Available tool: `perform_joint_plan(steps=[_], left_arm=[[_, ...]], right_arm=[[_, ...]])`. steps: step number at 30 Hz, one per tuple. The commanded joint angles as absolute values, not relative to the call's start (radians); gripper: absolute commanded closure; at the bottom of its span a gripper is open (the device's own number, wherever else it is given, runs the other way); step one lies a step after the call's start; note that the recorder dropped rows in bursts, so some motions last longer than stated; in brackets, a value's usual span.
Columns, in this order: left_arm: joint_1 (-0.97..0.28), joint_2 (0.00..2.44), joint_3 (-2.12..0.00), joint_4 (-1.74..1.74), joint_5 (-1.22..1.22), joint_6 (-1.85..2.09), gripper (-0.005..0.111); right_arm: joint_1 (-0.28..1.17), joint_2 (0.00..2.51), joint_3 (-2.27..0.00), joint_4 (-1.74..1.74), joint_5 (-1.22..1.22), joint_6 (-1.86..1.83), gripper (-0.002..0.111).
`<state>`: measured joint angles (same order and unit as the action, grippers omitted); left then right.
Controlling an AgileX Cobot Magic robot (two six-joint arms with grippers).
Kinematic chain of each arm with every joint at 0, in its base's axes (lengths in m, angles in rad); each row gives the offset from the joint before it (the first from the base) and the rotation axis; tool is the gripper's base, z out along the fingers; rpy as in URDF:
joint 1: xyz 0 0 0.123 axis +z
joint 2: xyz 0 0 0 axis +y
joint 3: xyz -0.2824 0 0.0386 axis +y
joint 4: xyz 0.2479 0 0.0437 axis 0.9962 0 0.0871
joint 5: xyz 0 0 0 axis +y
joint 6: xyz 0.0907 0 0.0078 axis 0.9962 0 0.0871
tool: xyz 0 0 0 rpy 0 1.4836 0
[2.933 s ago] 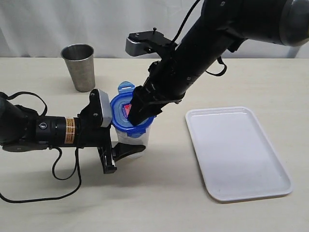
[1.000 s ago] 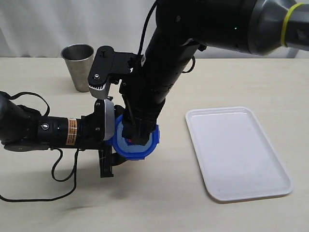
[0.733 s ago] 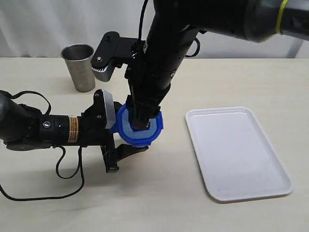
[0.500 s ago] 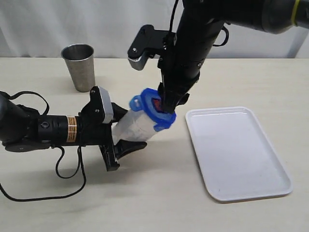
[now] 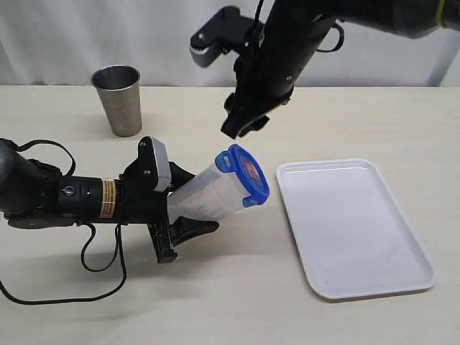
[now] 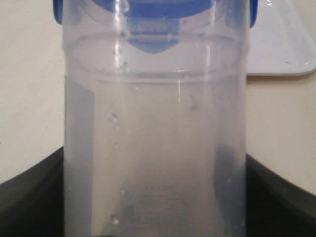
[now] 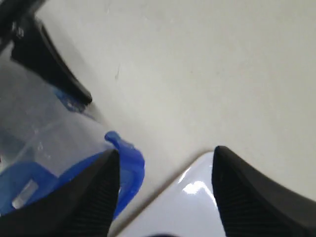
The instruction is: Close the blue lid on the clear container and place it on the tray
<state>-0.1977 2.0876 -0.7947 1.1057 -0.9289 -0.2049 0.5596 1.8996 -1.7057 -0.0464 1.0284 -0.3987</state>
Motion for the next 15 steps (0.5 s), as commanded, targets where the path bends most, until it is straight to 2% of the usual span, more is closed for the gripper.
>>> perform_joint_plan(steps=[1,7,15], left_arm=[[-0.205,2.085,-0.792,1.087,-0.953,-0.204,0.107],[-0.205,2.085,-0.792,1.079,-0.949,-0.185,0.107],[-0.205,2.085,-0.792,1.079,-0.949,-0.181,0.107]], right_arm=[[0.558,1.857,-1.753,-0.036,1.031,-0.149,0.055],[0.558,1.854,-1.749,0.069,1.22,-0.067,0.055],[0.56,1.858,-1.642,0.22,1.191,-0.145,0.055]])
